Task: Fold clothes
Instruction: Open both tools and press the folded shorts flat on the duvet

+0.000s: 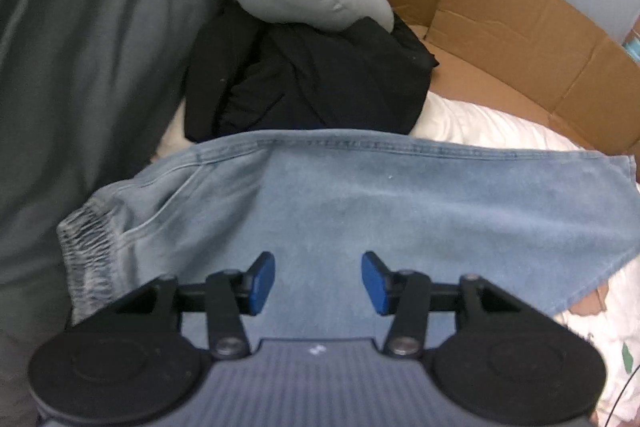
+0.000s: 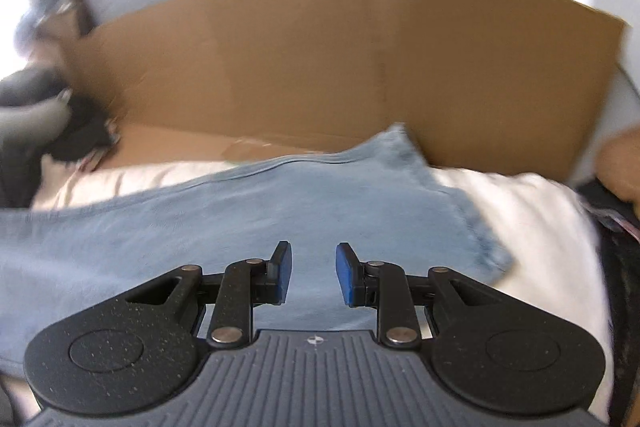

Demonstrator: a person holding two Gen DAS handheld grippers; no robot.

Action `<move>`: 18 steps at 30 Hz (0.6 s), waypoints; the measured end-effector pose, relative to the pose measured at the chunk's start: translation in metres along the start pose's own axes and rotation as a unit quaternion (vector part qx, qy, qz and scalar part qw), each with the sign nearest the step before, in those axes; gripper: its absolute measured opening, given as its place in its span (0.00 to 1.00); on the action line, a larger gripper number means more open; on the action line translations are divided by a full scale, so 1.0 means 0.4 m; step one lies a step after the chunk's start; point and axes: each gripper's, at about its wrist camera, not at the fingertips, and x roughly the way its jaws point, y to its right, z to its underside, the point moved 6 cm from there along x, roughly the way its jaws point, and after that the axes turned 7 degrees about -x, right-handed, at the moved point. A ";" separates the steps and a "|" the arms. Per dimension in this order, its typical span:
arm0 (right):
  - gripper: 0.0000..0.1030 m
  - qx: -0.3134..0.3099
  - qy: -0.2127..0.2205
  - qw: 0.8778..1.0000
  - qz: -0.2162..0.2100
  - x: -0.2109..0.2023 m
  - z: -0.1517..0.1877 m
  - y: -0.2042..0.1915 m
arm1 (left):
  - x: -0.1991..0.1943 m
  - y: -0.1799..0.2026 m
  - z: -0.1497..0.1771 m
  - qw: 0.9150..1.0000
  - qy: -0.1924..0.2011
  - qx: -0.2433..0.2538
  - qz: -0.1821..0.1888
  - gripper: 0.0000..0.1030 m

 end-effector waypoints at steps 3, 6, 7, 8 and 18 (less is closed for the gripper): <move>0.27 -0.014 -0.015 1.000 -0.021 0.035 -0.006 -0.061 | 0.049 0.014 0.003 1.000 0.008 -0.009 0.012 0.50; 0.27 -0.041 -0.028 0.998 -0.040 0.059 -0.008 -0.130 | 0.102 0.034 0.019 1.000 0.019 -0.002 0.021 0.50; 0.27 -0.054 -0.034 0.997 -0.045 0.070 -0.004 -0.155 | 0.121 0.042 0.025 0.999 0.022 0.005 0.024 0.50; 0.27 -0.066 -0.041 0.996 -0.051 0.080 0.001 -0.179 | 0.139 0.051 0.031 0.999 0.026 0.013 0.027 0.50; 0.30 -0.149 -0.104 0.980 -0.086 0.209 0.047 -0.335 | 0.263 0.120 0.066 0.997 0.037 0.051 0.045 0.49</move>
